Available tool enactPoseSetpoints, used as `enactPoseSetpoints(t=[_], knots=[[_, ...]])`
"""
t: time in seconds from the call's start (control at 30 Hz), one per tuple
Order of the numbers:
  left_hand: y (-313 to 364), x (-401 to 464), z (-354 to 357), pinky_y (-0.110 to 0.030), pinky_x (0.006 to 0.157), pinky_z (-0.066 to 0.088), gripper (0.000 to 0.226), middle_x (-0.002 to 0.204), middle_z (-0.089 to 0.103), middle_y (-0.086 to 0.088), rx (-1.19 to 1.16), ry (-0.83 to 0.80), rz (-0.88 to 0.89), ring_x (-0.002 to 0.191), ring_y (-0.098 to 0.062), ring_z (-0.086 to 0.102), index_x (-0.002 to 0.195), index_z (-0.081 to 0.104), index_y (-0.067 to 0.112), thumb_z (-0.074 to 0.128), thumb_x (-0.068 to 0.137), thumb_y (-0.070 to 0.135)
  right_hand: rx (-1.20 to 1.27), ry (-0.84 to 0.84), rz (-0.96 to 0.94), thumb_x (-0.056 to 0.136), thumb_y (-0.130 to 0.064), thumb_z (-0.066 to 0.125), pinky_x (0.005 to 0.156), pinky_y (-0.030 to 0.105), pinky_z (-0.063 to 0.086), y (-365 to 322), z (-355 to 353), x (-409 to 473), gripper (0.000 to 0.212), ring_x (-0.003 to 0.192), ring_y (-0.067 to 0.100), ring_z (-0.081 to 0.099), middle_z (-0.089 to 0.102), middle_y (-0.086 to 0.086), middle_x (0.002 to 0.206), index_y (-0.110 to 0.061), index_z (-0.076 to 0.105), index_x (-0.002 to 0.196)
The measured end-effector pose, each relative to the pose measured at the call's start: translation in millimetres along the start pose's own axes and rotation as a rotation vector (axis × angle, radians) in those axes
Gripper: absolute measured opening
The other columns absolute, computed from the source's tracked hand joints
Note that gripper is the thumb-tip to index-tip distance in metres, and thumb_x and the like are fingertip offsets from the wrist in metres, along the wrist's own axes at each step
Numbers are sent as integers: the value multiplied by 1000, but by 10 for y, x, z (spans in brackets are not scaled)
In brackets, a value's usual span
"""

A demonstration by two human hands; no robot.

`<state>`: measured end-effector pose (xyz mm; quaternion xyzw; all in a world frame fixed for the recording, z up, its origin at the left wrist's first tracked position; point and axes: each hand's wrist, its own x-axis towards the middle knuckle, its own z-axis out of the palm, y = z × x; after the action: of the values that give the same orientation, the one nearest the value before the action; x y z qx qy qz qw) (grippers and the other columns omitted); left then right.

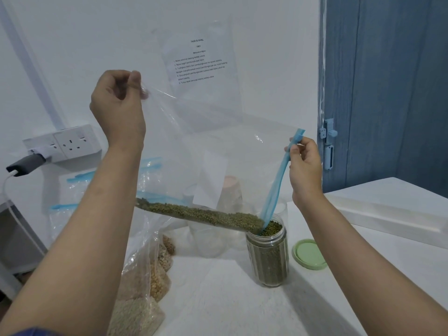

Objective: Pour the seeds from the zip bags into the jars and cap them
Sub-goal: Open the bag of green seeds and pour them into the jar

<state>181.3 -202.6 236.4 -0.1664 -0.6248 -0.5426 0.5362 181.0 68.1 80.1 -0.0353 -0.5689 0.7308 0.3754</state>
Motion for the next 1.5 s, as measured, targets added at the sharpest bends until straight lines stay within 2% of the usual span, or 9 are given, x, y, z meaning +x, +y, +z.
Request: enactPoseSetpoints(t=[0.17, 0.33, 0.57, 0.77, 1.03, 1.37, 1.5], knots=[[2, -22, 20, -29, 82, 53, 12, 71, 66, 3, -4, -1, 3, 68, -5, 66, 81, 59, 29, 63, 92, 29, -7, 1, 4, 106, -19, 44, 74, 14, 42, 10, -6, -9, 15, 89, 0, 57, 62, -11, 96, -24, 56, 113], [4, -22, 26, -33, 83, 55, 12, 71, 65, 4, -15, -9, -3, 69, -9, 67, 80, 59, 29, 63, 92, 29, -4, 2, 6, 106, -20, 44, 75, 16, 41, 13, -13, -16, 14, 91, 2, 57, 63, -11, 97, -25, 56, 113], [-19, -22, 11, -32, 84, 54, 12, 71, 66, 4, -2, -7, 7, 70, -8, 67, 81, 59, 30, 63, 93, 30, 17, 0, 15, 106, -19, 45, 79, 16, 43, -6, -11, -28, 17, 90, -2, 57, 64, -10, 103, -25, 59, 113], [-99, 9, -199, -32, 84, 54, 12, 69, 66, 8, 7, 67, 0, 71, -10, 67, 81, 58, 31, 63, 92, 31, 21, -47, -26, 105, -17, 48, 78, 16, 45, -137, 97, -14, 18, 89, -1, 58, 65, -12, 99, -25, 62, 112], [-256, -92, -545, -30, 82, 56, 10, 70, 66, 0, -14, 168, -62, 70, -11, 66, 84, 59, 26, 64, 91, 31, 5, -131, -63, 103, -16, 51, 80, 21, 47, -234, 269, -33, 16, 90, 4, 58, 66, -11, 96, -24, 63, 110], [-336, -200, -774, -29, 83, 55, 10, 74, 66, -5, -12, 214, -104, 71, -12, 65, 85, 58, 25, 61, 92, 32, -31, -192, -101, 102, -14, 51, 82, 27, 48, -355, 383, -91, 16, 88, 8, 56, 64, -11, 93, -24, 62, 108], [-361, -269, -831, -33, 85, 55, 10, 68, 65, 3, -2, 261, -126, 72, -14, 63, 83, 57, 27, 60, 92, 30, -14, -193, -133, 102, -15, 53, 80, 24, 48, -417, 406, -98, 16, 86, 7, 56, 65, -12, 92, -25, 64, 104]])
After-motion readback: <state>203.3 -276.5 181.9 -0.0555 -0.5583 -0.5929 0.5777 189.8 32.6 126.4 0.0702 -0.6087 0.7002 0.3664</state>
